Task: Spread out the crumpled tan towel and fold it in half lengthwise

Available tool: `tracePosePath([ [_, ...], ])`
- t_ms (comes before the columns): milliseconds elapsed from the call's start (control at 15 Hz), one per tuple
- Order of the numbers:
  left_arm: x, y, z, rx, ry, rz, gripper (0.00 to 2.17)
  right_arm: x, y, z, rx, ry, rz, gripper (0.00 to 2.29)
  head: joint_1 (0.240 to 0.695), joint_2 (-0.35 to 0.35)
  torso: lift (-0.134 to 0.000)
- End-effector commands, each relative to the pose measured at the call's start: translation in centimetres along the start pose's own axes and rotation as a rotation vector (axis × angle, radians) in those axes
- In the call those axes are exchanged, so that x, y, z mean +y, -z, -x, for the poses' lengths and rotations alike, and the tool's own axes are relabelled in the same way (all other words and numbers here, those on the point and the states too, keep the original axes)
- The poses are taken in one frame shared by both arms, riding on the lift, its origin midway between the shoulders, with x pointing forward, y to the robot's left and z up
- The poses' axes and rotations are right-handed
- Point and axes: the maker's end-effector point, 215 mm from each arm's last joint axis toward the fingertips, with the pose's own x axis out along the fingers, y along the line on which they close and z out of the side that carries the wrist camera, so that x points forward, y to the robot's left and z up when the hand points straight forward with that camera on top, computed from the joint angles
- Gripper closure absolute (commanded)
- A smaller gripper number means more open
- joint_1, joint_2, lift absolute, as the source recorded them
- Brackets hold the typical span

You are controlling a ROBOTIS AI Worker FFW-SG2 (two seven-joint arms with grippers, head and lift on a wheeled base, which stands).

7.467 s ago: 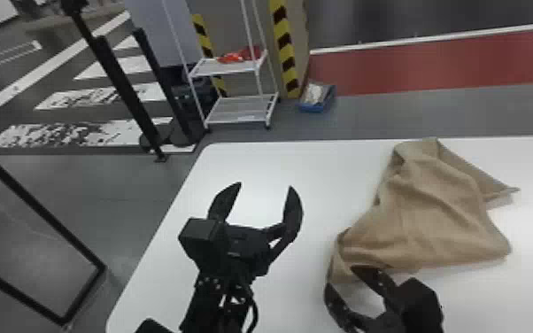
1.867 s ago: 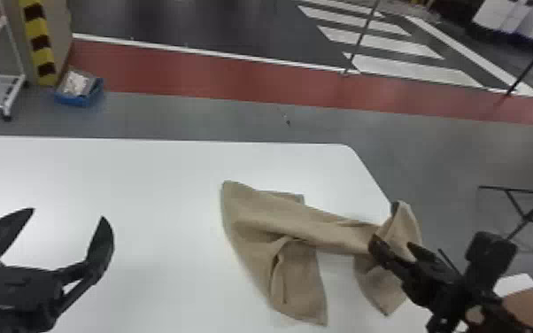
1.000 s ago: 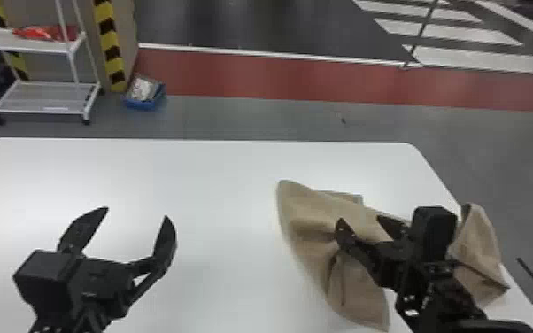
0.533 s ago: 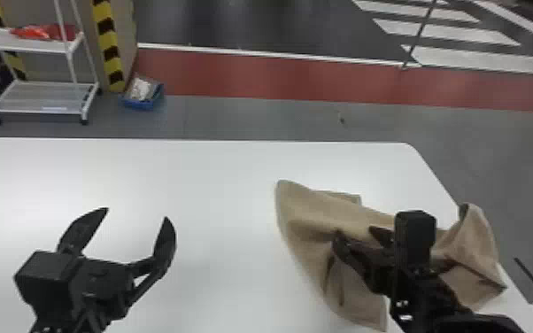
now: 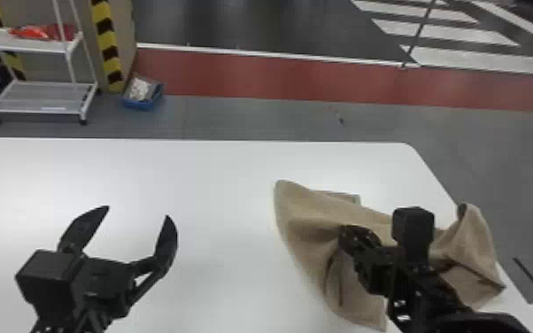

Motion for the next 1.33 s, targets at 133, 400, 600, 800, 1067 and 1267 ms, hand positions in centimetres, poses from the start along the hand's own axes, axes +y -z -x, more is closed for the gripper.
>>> tracePosePath([
  [133,-0.2,-0.2,-0.2,-0.003,0.003,-0.003,0.07,3.7,-1.7,0.4,-0.022,-0.052,0.038,1.65,0.695,-0.150,-0.125],
  [400,0.1,0.4,-0.4,0.006,-0.002,-0.007,0.07,6.1,-1.7,0.5,-0.024,-0.106,0.034,1.66,0.695,-0.119,-0.125],
  [600,-0.2,0.9,-0.5,0.014,0.003,-0.007,0.07,10.8,-4.0,1.9,-0.078,-0.197,0.021,1.66,0.695,-0.081,-0.125],
  [800,-0.1,1.1,-0.5,0.016,-0.001,-0.007,0.07,15.2,-8.4,3.0,-0.221,-0.261,0.033,1.66,0.695,-0.033,-0.125],
  [1067,1.0,0.7,0.0,0.001,-0.018,-0.007,0.07,13.8,-8.1,1.4,-0.257,-0.176,0.095,0.13,0.695,0.025,-0.125],
  [1267,1.0,0.6,-0.1,-0.001,-0.017,-0.006,0.07,9.2,-8.1,2.0,-0.275,-0.098,0.067,0.02,0.695,0.017,-0.125],
])
